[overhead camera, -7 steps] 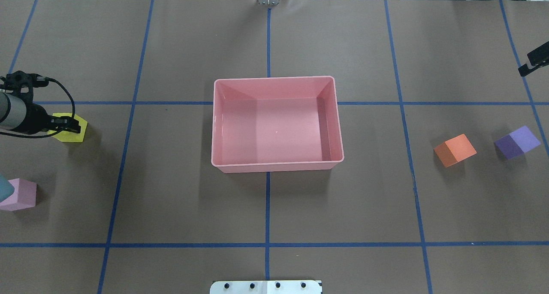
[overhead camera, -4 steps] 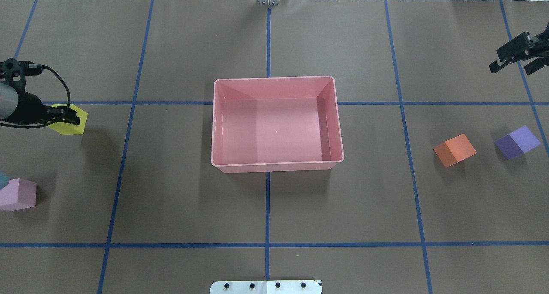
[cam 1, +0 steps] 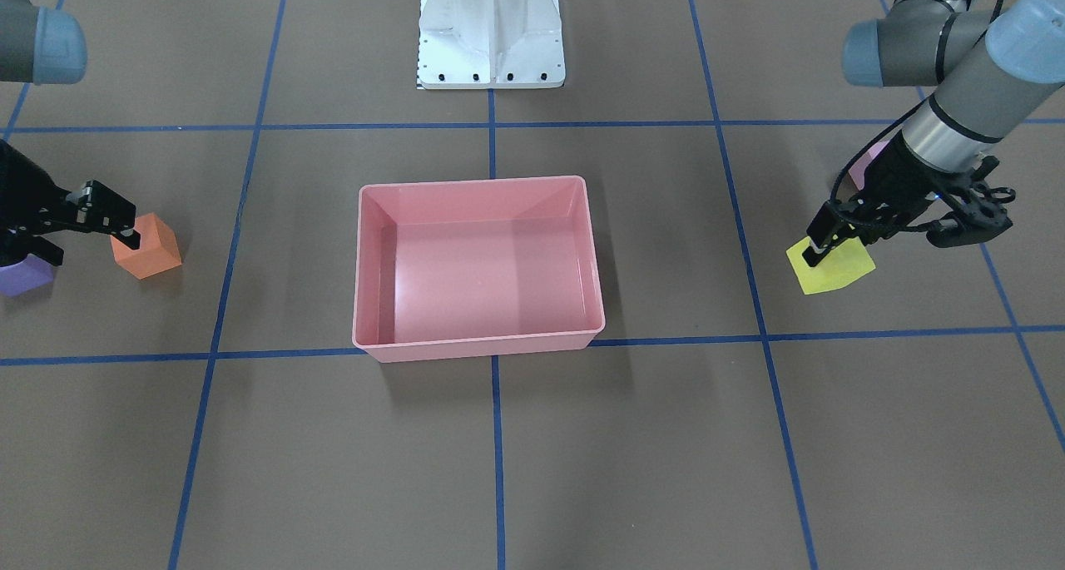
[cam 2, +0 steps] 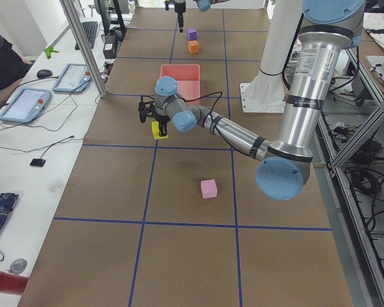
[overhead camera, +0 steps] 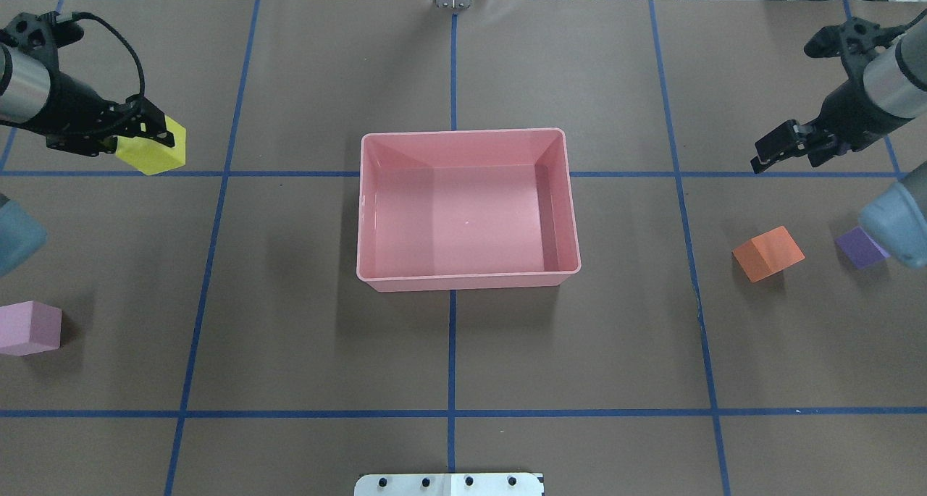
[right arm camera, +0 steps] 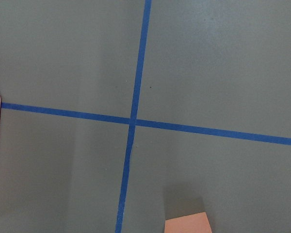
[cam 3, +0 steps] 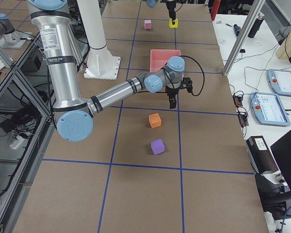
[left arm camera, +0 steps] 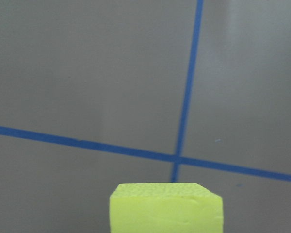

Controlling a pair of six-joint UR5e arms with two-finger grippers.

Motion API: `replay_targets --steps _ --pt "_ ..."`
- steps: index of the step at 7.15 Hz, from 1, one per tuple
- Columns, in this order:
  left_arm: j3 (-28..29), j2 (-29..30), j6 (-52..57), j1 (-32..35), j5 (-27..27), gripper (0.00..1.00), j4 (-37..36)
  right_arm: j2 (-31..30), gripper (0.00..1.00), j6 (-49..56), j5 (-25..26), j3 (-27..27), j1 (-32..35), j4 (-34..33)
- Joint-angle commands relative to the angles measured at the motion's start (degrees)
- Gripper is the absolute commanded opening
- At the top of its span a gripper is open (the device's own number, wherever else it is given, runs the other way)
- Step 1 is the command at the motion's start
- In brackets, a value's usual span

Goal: Place blocks into pink bin with both arms
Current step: 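Carry the yellow cube into the bin while right gripper grasps orange cube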

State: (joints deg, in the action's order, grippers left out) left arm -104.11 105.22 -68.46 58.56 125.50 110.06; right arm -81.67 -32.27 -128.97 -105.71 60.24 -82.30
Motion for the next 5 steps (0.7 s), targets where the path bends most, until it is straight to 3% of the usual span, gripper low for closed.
replay_targets --steps 1,3,5 --pt "-2.2 11.4 -6.8 -2.0 -0.2 0.0 -12.0 -4.4 1.0 -1.0 7.0 0.2 -5.9 4.4" --pt "-1.4 16.8 -14.0 -7.8 -2.9 0.0 -13.2 -5.1 1.0 -1.0 7.2 1.5 -7.0 4.4" --pt "-1.3 18.4 -15.6 -9.7 -5.2 0.0 -13.5 -4.9 1.0 -1.0 7.2 3.9 -8.6 4.4"
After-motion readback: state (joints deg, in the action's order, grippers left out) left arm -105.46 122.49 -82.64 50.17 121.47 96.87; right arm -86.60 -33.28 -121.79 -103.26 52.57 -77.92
